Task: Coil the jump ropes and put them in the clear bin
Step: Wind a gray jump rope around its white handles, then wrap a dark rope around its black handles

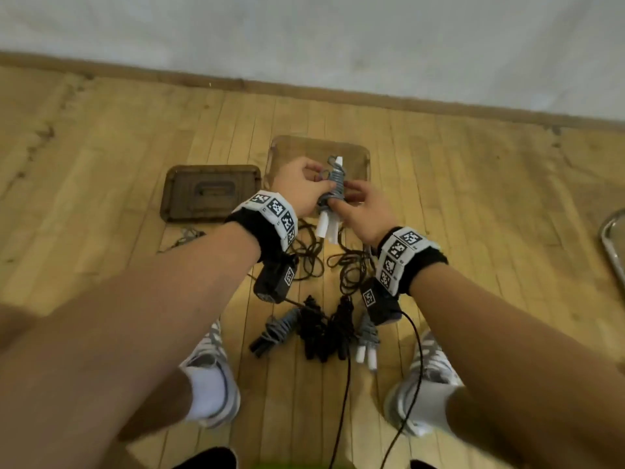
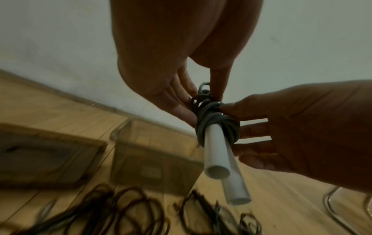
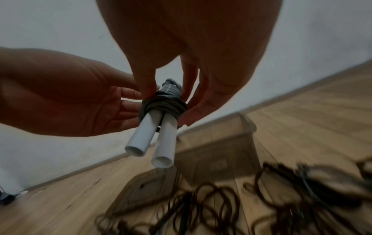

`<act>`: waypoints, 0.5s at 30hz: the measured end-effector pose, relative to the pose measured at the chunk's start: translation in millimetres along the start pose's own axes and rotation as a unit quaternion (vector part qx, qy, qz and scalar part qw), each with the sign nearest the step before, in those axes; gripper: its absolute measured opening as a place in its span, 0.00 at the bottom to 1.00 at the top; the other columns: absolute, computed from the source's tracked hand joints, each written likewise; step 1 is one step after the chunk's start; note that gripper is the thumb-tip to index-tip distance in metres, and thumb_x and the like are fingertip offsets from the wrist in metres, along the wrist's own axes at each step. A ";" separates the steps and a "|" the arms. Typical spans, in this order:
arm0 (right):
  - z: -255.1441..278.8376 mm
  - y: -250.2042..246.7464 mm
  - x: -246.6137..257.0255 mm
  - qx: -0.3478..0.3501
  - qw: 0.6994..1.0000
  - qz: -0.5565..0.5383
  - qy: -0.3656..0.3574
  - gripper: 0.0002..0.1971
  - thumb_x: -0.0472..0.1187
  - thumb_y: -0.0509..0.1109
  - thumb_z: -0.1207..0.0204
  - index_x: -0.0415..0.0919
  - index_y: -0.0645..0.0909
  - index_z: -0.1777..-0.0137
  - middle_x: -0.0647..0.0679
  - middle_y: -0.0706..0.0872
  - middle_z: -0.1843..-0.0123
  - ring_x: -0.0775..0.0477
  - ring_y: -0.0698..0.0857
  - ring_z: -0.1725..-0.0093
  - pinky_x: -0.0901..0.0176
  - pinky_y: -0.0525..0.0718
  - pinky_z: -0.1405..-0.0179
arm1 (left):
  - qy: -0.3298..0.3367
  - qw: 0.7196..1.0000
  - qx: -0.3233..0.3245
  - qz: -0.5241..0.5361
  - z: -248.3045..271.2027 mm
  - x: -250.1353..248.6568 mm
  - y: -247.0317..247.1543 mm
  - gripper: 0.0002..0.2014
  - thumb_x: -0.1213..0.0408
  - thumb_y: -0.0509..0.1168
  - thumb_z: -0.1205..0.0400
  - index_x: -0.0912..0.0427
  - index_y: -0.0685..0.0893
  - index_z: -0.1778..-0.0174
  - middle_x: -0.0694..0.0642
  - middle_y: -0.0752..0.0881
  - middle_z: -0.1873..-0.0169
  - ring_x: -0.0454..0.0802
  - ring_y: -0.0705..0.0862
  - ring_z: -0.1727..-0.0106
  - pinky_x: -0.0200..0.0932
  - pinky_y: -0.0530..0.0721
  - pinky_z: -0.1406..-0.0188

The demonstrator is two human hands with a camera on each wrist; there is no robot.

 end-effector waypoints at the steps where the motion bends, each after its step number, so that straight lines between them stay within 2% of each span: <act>1: 0.5 15.3 -16.7 0.010 1.000 0.004 0.020 0.29 0.49 0.79 0.24 0.42 0.78 0.25 0.45 0.89 0.40 0.45 0.89 0.43 0.38 0.89 0.40 | -0.012 1.000 0.001 -0.012 1.7 18.6 1.4 0.13 0.62 0.81 0.23 0.51 0.84 0.49 0.49 0.89 0.55 0.53 0.91 0.49 0.59 0.92 0.47; 3: 4.2 43.9 -45.3 0.038 0.998 0.007 0.055 0.28 0.53 0.78 0.26 0.44 0.80 0.27 0.46 0.90 0.42 0.45 0.90 0.45 0.37 0.89 0.42 | -0.043 0.999 0.008 -0.030 5.1 55.1 4.2 0.11 0.63 0.79 0.22 0.54 0.85 0.48 0.49 0.88 0.56 0.54 0.90 0.49 0.58 0.91 0.45; 5: 10.4 71.1 -69.4 0.065 0.995 0.007 0.078 0.25 0.52 0.78 0.25 0.45 0.83 0.31 0.47 0.91 0.46 0.44 0.91 0.47 0.38 0.90 0.43 | -0.080 0.995 0.019 -0.060 9.8 92.2 5.8 0.09 0.63 0.78 0.21 0.54 0.85 0.49 0.53 0.90 0.54 0.55 0.90 0.48 0.58 0.90 0.43; 8: 22.9 106.5 -99.9 0.102 0.987 0.004 0.122 0.25 0.51 0.78 0.23 0.43 0.82 0.29 0.46 0.91 0.44 0.44 0.91 0.46 0.41 0.90 0.42 | -0.112 0.988 0.039 -0.100 16.1 140.2 5.6 0.08 0.62 0.77 0.20 0.49 0.84 0.52 0.54 0.91 0.52 0.55 0.90 0.47 0.56 0.89 0.40; 11: 34.8 138.6 -124.2 0.161 0.972 -0.004 0.172 0.27 0.49 0.76 0.20 0.40 0.79 0.24 0.43 0.90 0.38 0.44 0.91 0.45 0.42 0.89 0.39 | -0.131 0.972 0.056 -0.186 23.9 176.6 -2.2 0.06 0.59 0.73 0.17 0.50 0.85 0.45 0.52 0.89 0.48 0.52 0.86 0.45 0.46 0.84 0.43; 13: 40.6 151.8 -131.2 0.182 0.966 -0.003 0.184 0.22 0.45 0.75 0.18 0.39 0.81 0.26 0.41 0.89 0.37 0.42 0.89 0.42 0.42 0.87 0.35 | -0.149 0.965 0.058 -0.206 27.5 198.2 -6.8 0.07 0.61 0.72 0.16 0.52 0.86 0.43 0.55 0.89 0.45 0.55 0.86 0.43 0.45 0.82 0.44; 15: 41.7 159.2 -135.4 0.191 0.966 0.016 0.176 0.18 0.45 0.74 0.18 0.42 0.83 0.30 0.43 0.89 0.38 0.42 0.88 0.40 0.42 0.86 0.33 | -0.168 0.961 0.058 -0.211 31.8 216.7 -6.6 0.10 0.63 0.72 0.15 0.57 0.87 0.39 0.56 0.89 0.46 0.55 0.86 0.44 0.43 0.80 0.45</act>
Point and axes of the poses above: each hand's wrist, its own z-axis away from the middle knuckle, its own y-axis out of the palm, x = y × z, the point moved 7 cm from there along -z, towards the middle knuckle
